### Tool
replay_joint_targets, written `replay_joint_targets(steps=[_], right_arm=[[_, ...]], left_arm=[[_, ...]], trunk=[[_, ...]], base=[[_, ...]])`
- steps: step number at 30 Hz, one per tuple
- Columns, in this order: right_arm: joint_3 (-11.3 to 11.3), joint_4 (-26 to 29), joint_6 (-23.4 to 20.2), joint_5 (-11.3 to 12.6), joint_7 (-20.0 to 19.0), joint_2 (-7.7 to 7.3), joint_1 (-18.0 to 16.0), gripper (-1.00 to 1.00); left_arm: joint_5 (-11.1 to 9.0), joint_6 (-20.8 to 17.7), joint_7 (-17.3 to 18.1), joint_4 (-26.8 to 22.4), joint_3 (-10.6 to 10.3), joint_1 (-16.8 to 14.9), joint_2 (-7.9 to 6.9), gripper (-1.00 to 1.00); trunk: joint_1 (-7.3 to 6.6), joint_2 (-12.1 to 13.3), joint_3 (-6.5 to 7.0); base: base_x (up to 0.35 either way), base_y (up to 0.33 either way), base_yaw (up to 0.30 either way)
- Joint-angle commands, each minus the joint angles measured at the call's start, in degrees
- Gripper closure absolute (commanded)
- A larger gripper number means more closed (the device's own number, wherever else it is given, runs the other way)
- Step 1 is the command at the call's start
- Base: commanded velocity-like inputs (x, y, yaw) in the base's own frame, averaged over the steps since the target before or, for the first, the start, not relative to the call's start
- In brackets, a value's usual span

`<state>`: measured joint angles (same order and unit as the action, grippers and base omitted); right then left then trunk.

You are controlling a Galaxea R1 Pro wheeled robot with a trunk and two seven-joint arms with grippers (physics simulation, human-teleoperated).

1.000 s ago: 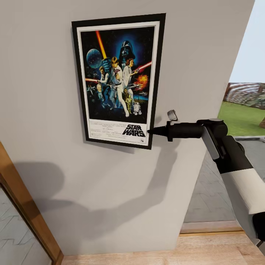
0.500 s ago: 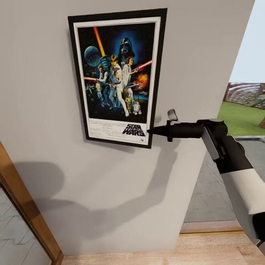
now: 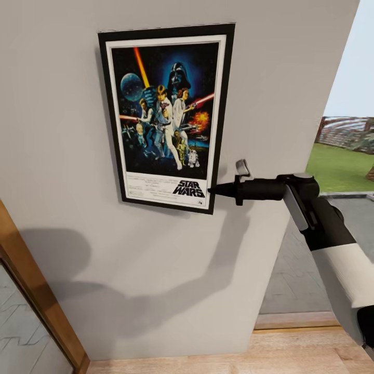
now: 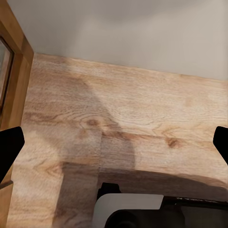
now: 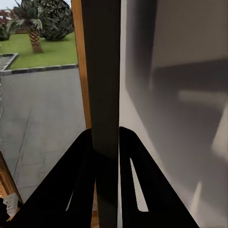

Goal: Pick up the poster from the kitchen countertop and hang it on one of the wall nails in the kitchen.

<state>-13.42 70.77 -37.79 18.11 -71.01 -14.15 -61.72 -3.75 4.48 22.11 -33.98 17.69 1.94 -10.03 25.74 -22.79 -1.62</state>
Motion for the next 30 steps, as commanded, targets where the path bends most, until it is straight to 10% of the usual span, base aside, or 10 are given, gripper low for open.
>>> replay_joint_targets(steps=[1, 30], right_arm=[[-0.12, -0.01, -0.62, 0.53, -0.02, -0.07, 0.16, 1.0], [-0.12, -0.01, -0.62, 0.53, -0.01, 0.0, 0.55, 1.0]], left_arm=[[-0.39, -0.08, 0.36, -0.04, 0.12, -0.01, 0.01, -1.0], [-0.39, -0.08, 0.36, -0.04, 0.08, -0.01, -0.13, -1.0]], trunk=[[0.04, -0.13, -0.12], [0.04, -0.13, -0.12]], base=[[0.0, 0.0, 0.0], [0.0, 0.001, 0.0]])
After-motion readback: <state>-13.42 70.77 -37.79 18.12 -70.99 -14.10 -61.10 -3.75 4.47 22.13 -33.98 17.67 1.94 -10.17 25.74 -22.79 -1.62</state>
